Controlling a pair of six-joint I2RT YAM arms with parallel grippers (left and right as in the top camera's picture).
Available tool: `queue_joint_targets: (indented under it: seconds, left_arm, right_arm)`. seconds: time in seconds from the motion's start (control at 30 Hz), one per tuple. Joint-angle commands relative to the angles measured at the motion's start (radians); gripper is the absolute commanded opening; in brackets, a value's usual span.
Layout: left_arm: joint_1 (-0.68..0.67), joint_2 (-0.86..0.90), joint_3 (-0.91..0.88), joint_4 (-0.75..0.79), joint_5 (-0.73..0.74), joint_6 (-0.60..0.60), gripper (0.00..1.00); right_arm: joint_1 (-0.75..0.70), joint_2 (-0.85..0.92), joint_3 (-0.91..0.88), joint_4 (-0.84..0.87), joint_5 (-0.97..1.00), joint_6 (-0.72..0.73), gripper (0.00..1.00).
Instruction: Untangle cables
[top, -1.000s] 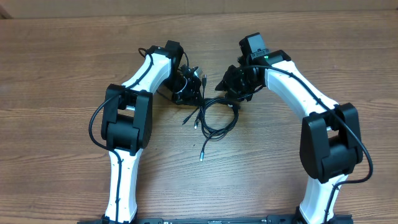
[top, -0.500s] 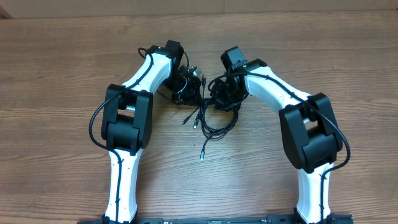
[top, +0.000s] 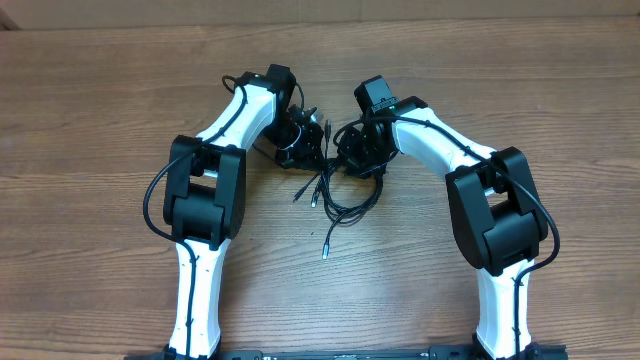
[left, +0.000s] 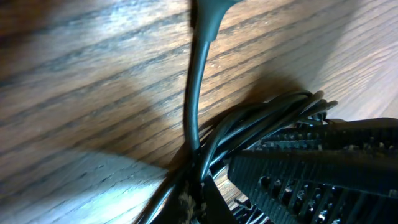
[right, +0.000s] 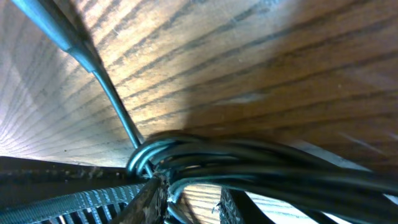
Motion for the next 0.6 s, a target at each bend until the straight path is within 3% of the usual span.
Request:
queue_joint_targets:
  seconds: [0.0, 0.23, 0.37, 0.57]
  left_arm:
    - [0.011, -0.027, 0.028, -0.023, -0.101, 0.002, 0.04]
    - [-0.003, -0.17, 0.032, -0.036, -0.089, 0.002, 0.04]
    - [-0.026, -0.17, 0.031, -0.049, -0.088, 0.002, 0.04]
    - [-0.015, -0.17, 0.031, -0.048, -0.098, 0.002, 0.04]
  right_arm:
    - [0.011, 0.038, -0.002, -0.016, 0.069, 0.011, 0.27]
    - [0.017, 0.048, -0.002, 0.025, 0.057, 0.018, 0.27]
    - [0.017, 0.048, -0.002, 0.104, -0.082, -0.024, 0.27]
    - [-0.035, 0.013, 0.017, 0.081, -0.256, -0.129, 0.22]
